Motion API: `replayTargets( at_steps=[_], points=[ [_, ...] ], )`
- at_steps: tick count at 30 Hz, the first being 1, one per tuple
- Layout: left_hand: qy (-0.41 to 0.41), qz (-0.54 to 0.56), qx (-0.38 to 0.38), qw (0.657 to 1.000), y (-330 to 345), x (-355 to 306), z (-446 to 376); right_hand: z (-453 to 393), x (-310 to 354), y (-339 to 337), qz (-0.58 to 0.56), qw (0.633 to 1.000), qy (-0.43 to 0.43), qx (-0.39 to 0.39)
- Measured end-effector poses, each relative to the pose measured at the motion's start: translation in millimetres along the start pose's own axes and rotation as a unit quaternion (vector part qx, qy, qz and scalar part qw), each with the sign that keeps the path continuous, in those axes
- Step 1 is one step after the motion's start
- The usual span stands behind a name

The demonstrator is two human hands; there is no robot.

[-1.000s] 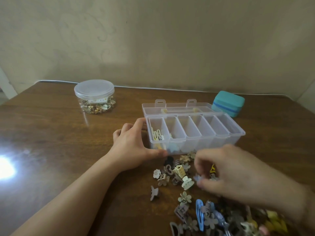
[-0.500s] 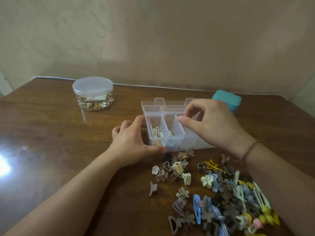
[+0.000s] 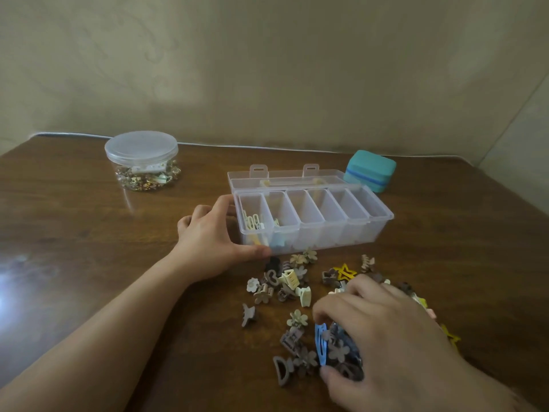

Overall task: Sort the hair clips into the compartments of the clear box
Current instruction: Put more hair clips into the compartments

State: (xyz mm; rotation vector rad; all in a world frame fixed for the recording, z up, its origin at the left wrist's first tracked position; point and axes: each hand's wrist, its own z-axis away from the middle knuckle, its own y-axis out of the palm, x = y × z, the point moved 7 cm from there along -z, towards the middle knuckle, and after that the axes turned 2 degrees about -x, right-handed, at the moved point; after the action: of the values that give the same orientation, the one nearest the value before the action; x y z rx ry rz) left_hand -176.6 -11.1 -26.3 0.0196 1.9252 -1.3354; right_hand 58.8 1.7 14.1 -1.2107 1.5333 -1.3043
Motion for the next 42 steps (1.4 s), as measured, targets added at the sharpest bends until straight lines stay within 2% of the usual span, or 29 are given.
replayTargets(
  at_steps=[9, 12, 15, 18, 23, 28, 32, 35, 42],
  points=[
    [0.001, -0.003, 0.002, 1.000, 0, 0, 0, -7, -4, 0, 0.014, 1.000, 0.016, -0.019],
    [0.010, 0.002, -0.003, 1.000, -1, -1, 0, -22, -18, -14, -0.060, 0.997, 0.037, 0.008],
    [0.017, 0.002, -0.003, 1.000, -1, 0, 0, -58, -35, -37, -0.153, 0.987, 0.024, -0.050],
    [0.017, -0.004, -0.007, 1.000, 0, 1, -1, -104, -56, -39, -0.199, 0.975, 0.029, -0.093],
    [0.019, -0.004, -0.011, 1.000, 0, 1, -1, -137, -75, -7, -0.203, 0.978, 0.038, -0.038],
    [0.014, -0.003, -0.016, 1.000, -2, 2, -1, -89, -75, -29, -0.188, 0.973, 0.017, -0.131],
    [0.007, -0.003, -0.012, 1.000, 0, 1, -1, -23, -56, -23, -0.156, 0.986, -0.038, -0.042],
    [0.004, -0.003, -0.007, 1.000, 0, 1, -1, 23, -43, -15, -0.134, 0.988, -0.080, -0.013],
    [0.005, -0.004, -0.014, 1.000, 0, 1, 0, 52, -30, 9, -0.084, 0.988, -0.114, -0.062]
  ],
)
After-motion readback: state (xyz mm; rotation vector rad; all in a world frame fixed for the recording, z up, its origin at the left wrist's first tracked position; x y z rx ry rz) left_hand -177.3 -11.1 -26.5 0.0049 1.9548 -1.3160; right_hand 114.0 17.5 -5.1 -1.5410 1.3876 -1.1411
